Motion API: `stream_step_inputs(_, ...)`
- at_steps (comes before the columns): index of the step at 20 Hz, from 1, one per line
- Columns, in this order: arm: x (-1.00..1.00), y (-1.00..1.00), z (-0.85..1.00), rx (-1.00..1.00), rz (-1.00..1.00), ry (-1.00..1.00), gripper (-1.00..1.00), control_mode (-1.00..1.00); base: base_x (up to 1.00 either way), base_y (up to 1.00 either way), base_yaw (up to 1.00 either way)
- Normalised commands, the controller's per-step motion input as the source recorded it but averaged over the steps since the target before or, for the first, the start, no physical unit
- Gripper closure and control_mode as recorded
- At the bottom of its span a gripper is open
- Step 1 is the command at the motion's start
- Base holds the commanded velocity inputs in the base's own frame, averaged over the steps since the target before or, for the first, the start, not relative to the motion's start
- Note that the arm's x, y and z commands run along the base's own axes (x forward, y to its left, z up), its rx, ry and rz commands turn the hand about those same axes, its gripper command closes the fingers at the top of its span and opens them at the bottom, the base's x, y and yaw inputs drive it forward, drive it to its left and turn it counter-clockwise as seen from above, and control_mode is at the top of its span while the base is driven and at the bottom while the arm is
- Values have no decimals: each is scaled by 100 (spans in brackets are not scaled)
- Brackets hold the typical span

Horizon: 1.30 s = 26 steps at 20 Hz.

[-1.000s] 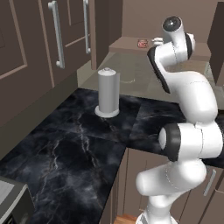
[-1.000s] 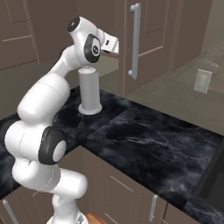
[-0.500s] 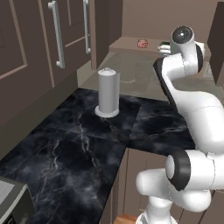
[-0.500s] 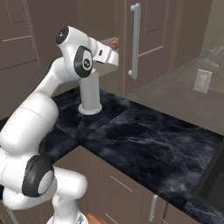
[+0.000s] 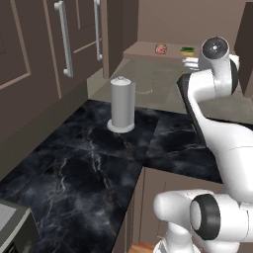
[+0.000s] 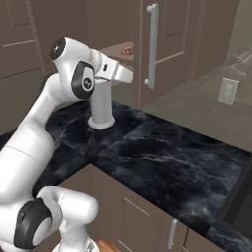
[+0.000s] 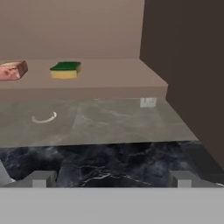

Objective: Pick up the bar soap and sponge from the sink, and place them back in the cabinet, and close the cabinet doors.

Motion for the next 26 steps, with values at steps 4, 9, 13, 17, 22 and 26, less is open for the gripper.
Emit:
stream_step_inputs(4,-38,13,0,0,2,0,-100,-100,0,0,0)
stream_step_inputs(9,-30,14,0,0,2,0,-100,-100,0,0,0)
stream_step_inputs(13,-31,9,0,0,4,-1,-100,-100,0,0,0)
stream_step_inputs(17,-45,3,0,0,12,-1,-100,-100,0,0,0)
stream_step_inputs(22,-47,0,3,0,18,0,-100,-100,0,0,0)
stream_step_inputs(26,-52,0,7,0,17,0,-100,-100,0,0,0)
